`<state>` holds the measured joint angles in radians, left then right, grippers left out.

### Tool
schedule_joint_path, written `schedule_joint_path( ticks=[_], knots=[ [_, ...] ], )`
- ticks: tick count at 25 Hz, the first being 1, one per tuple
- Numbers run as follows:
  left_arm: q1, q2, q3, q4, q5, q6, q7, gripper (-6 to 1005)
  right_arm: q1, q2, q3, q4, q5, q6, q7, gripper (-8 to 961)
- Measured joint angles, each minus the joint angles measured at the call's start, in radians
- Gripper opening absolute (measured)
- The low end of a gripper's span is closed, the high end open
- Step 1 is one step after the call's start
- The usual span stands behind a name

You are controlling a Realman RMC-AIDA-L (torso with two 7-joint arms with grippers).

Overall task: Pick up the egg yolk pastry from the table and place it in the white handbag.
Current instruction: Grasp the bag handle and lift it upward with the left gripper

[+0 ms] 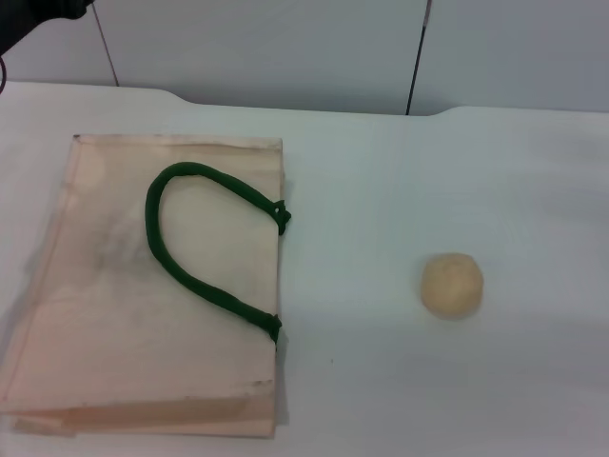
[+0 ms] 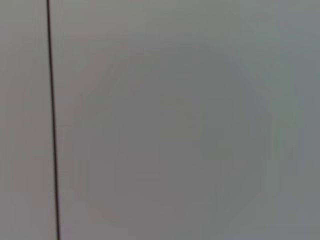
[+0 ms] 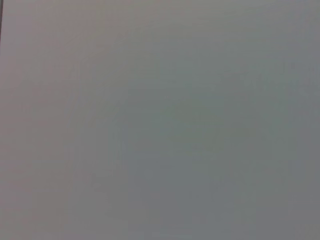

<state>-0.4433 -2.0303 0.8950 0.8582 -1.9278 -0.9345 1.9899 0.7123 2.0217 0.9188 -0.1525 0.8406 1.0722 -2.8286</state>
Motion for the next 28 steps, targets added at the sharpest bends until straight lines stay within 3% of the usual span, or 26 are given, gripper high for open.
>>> schedule_joint_path(
  ticks=[9, 17, 22, 28],
  knots=[
    [0.049, -0.004, 0.003, 0.304, 0.370, -0.042, -0.491, 706, -0.002, 0.000, 0.000, 0.002, 0.000, 0.000, 0.000, 672],
    [0.006, 0.005, -0.029, 0.571, 0.875, -0.231, -0.991, 700, -0.002, 0.000, 0.000, -0.001, -0.001, 0.000, 0.001, 673],
    [-0.062, 0.005, -0.076, 0.617, 1.067, -0.379, -1.153, 697, -0.003, 0.000, 0.000, 0.002, -0.002, 0.000, 0.002, 673],
    [-0.119, 0.003, -0.081, 0.608, 1.173, -0.464, -1.233, 693, 0.000, 0.001, 0.000, 0.002, -0.002, 0.000, 0.003, 672]
  ],
)
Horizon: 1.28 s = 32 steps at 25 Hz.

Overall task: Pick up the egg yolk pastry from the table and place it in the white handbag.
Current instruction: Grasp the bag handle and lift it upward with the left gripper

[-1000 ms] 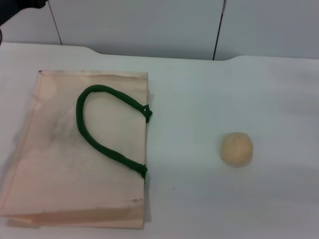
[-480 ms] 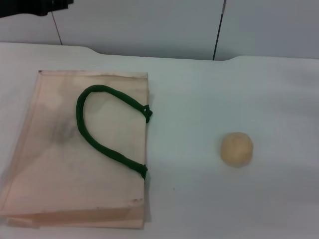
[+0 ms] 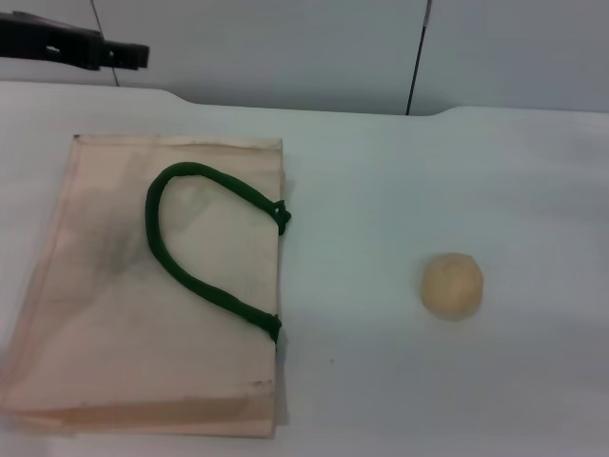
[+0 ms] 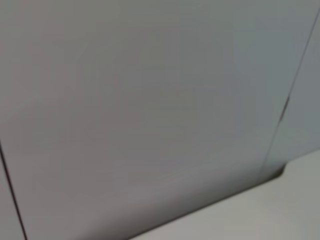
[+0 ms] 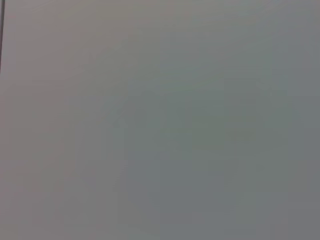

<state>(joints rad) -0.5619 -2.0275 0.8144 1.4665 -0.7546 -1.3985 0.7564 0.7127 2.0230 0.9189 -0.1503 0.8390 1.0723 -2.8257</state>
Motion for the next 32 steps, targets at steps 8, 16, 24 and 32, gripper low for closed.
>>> schedule_joint_path(
  ticks=[8, 16, 24, 32],
  knots=[
    [-0.060, 0.006, 0.006, -0.086, 0.074, -0.074, -0.003, 687, 0.002, 0.000, 0.000, 0.000, 0.000, 0.000, 0.000, 671],
    [-0.126, 0.009, 0.005, -0.171, 0.228, -0.118, -0.008, 613, 0.002, 0.000, 0.000, 0.000, 0.000, 0.000, 0.000, 673],
    [-0.146, 0.011, 0.006, -0.180, 0.278, -0.113, -0.004, 609, 0.002, -0.001, 0.000, 0.001, -0.006, 0.000, 0.000, 672],
    [-0.191, 0.003, 0.011, -0.309, 0.303, -0.063, 0.025, 606, 0.002, 0.000, 0.000, 0.002, -0.006, 0.005, 0.000, 672]
  ],
)
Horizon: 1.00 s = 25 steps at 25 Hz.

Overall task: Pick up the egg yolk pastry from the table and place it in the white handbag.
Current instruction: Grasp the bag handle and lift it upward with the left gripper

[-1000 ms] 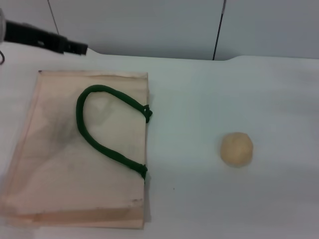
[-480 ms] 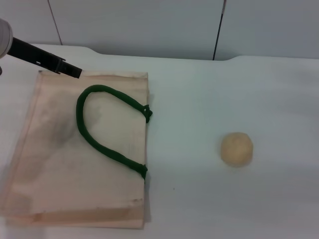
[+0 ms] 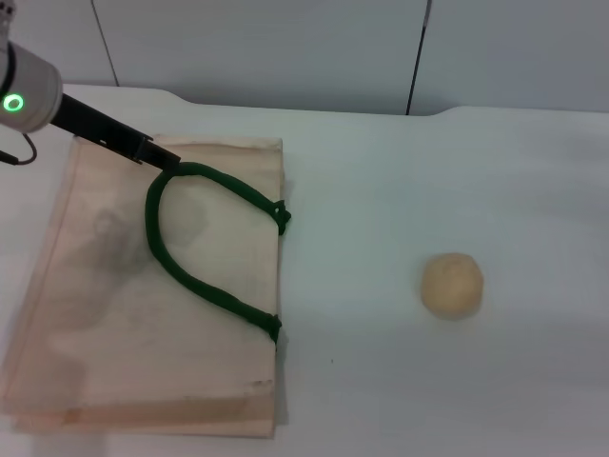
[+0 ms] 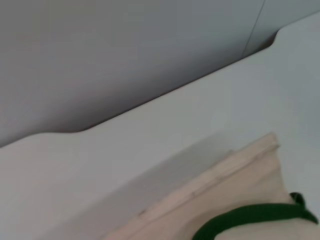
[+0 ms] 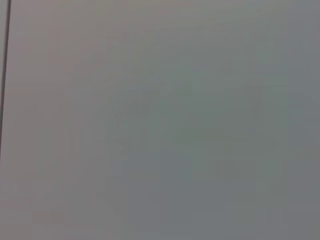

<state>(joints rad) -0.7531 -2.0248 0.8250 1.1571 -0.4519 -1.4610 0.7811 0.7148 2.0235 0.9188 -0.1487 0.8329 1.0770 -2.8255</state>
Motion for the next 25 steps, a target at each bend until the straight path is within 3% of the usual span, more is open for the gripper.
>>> schedule_joint_path(
  ticks=[9, 25],
  knots=[
    [-0.036, -0.001, 0.000, -0.095, 0.076, 0.064, 0.003, 602, -0.001, 0.001, 0.000, 0.000, 0.000, 0.002, 0.013, 671],
    [-0.050, -0.003, 0.000, -0.185, 0.081, 0.152, 0.015, 595, 0.000, 0.002, 0.000, 0.000, 0.000, 0.018, 0.014, 671]
  ],
)
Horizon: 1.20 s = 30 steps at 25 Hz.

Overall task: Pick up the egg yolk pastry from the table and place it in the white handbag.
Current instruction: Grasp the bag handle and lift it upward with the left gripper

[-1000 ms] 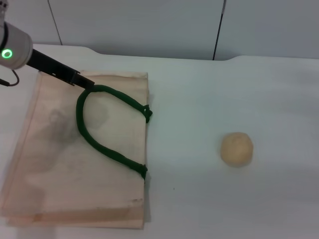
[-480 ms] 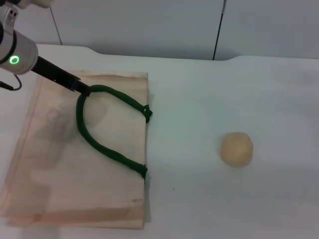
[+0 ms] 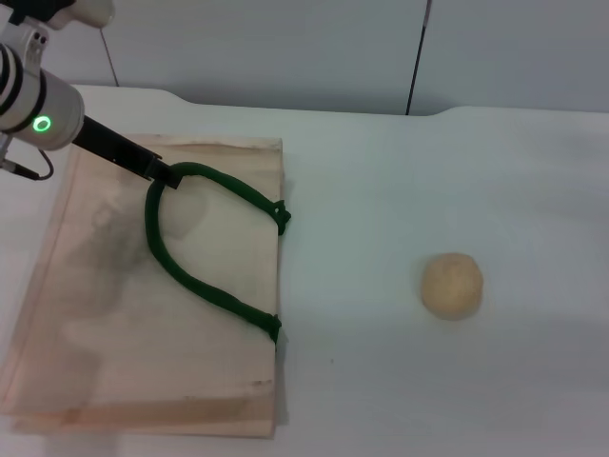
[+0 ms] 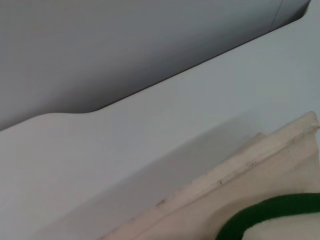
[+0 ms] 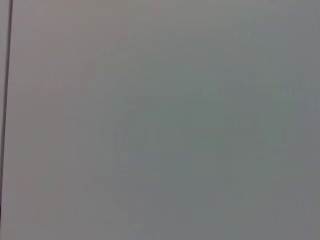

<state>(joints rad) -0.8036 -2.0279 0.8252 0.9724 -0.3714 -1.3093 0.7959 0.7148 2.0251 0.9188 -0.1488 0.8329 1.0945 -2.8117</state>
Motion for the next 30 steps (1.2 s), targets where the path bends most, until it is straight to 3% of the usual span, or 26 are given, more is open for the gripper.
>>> schedule_joint_path(
  ticks=[13, 30],
  knots=[
    [-0.027, -0.002, 0.038, -0.077, 0.002, 0.038, -0.005, 589, 0.000, 0.001, 0.000, 0.000, 0.000, 0.002, 0.000, 669],
    [-0.038, 0.003, 0.040, -0.071, 0.086, 0.034, -0.057, 581, -0.007, -0.002, 0.000, 0.000, -0.002, 0.002, -0.001, 668]
  ],
)
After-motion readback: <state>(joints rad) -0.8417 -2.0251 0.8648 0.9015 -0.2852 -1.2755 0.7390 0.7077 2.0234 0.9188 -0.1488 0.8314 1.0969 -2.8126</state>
